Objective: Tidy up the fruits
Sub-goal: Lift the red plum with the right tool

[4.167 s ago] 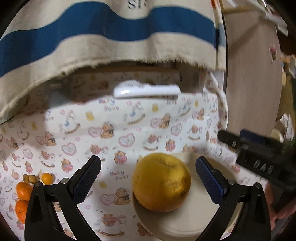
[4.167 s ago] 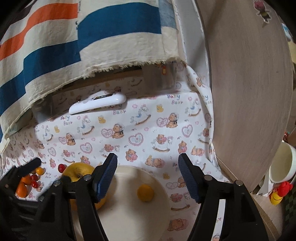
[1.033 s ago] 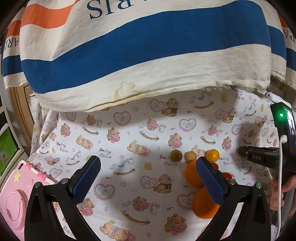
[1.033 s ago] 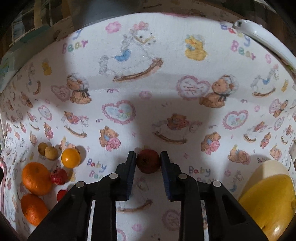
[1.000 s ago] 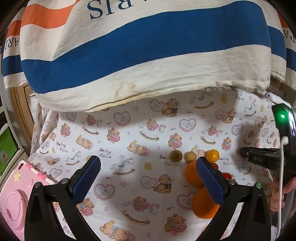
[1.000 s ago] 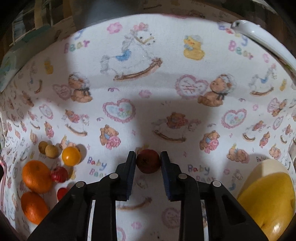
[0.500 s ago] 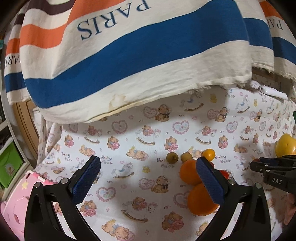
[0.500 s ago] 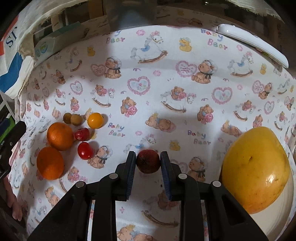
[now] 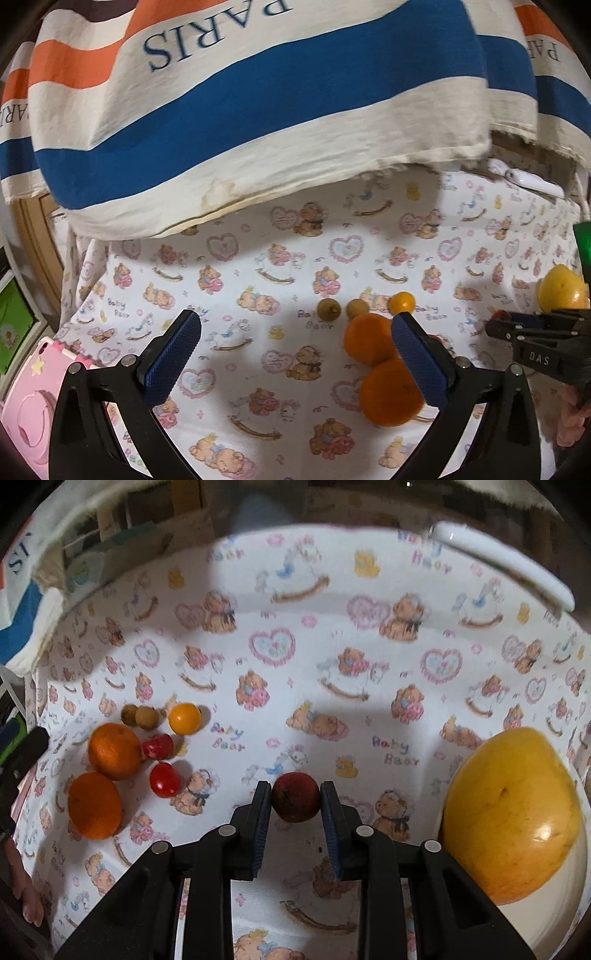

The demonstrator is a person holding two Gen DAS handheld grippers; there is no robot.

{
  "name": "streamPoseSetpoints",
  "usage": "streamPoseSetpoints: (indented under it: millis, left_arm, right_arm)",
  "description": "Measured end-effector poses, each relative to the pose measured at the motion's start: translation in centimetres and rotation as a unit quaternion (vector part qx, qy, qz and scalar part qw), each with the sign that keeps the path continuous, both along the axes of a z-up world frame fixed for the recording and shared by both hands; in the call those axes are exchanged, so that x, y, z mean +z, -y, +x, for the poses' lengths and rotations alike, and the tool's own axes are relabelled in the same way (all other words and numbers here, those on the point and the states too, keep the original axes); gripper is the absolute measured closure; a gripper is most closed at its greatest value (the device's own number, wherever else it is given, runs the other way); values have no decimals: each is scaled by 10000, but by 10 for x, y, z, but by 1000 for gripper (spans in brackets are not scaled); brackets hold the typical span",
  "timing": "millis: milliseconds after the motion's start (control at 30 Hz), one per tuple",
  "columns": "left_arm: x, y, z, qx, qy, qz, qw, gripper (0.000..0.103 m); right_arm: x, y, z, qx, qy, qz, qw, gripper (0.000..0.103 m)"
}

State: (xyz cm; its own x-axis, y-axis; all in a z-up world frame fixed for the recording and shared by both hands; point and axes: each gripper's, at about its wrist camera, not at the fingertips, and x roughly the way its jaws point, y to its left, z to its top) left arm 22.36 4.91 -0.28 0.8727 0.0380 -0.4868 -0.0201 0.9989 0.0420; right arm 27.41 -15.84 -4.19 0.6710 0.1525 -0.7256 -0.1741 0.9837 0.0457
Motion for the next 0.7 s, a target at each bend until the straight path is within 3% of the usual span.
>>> streamPoseSetpoints:
  millis: [233, 500, 700]
  left_arm:
    - [9, 9, -13, -211, 208, -35, 9996, 1]
    - [-3, 37, -12, -845, -263, 298, 9956, 1]
    - [-12, 49, -8, -1215, -681, 301, 9898, 6]
  right_arm:
    - [22, 5, -24, -29, 794, 122, 9968, 75]
    - [46, -3, -61, 6, 1907, -104, 9816, 75]
    - [54, 2, -79, -73, 2337, -120, 9722, 75]
